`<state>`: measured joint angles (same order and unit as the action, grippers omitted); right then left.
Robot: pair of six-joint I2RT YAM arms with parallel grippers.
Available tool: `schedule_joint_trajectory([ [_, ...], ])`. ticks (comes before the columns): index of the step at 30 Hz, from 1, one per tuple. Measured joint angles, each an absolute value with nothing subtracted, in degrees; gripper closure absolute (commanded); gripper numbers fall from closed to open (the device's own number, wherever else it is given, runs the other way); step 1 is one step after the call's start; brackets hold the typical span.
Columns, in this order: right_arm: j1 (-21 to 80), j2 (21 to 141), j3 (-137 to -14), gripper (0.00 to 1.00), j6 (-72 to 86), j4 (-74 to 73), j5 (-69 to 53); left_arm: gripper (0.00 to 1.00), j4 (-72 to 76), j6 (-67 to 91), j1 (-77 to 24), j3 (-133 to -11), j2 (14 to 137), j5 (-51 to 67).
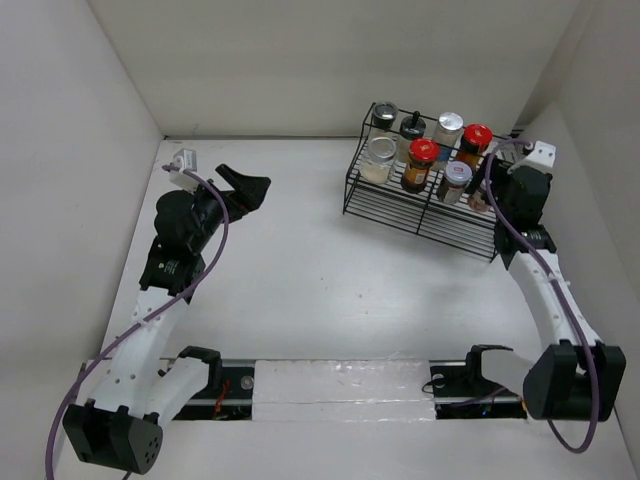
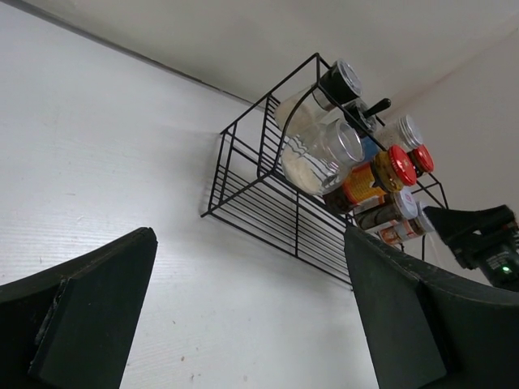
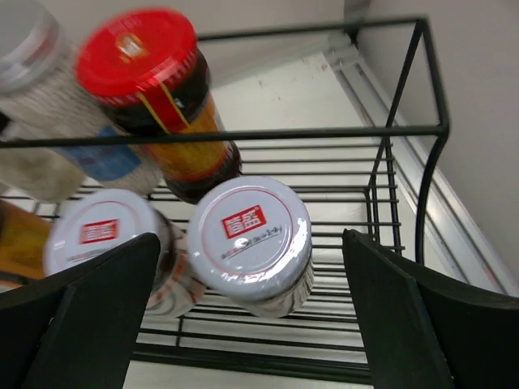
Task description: Organize the condiment bottles
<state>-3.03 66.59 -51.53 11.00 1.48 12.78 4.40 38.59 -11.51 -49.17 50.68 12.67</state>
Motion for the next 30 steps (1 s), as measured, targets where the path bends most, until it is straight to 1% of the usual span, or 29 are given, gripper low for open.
schedule_joint_trajectory([
  [3,-1.7,61.0,-51.5,0.0,11.0,1.4,12.8,0.0,4.4,38.3,-11.5,-49.2,50.7,12.7],
  [5,0.8,55.9,-51.6,0.0,10.8,2.2,12.0,0.0,4.4,38.2,-11.5,-49.2,50.8,12.8],
  [8,7.3,50.1,-51.6,0.0,10.3,5.4,8.6,0.0,4.4,38.2,-11.5,-49.2,51.0,13.1],
  [11,15.8,48.9,-51.6,0.0,9.2,8.8,3.2,0.0,4.5,38.0,-11.5,-49.2,51.0,13.3],
  [16,29.8,55.0,-49.1,0.0,5.0,11.2,-4.3,0.0,4.5,38.0,-11.5,-49.2,50.8,13.3],
  [20,38.6,60.9,-42.0,0.0,2.9,10.4,-6.5,0.0,5.0,38.0,-11.5,-49.2,50.4,13.4],
  [25,44.5,69.1,-38.4,0.0,2.6,9.3,-6.5,0.0,5.5,38.0,-11.5,-49.1,50.3,13.8],
  [30,46.6,72.9,-38.4,0.0,2.6,9.5,-5.3,0.0,7.6,38.0,-11.5,-47.6,49.8,15.0],
])
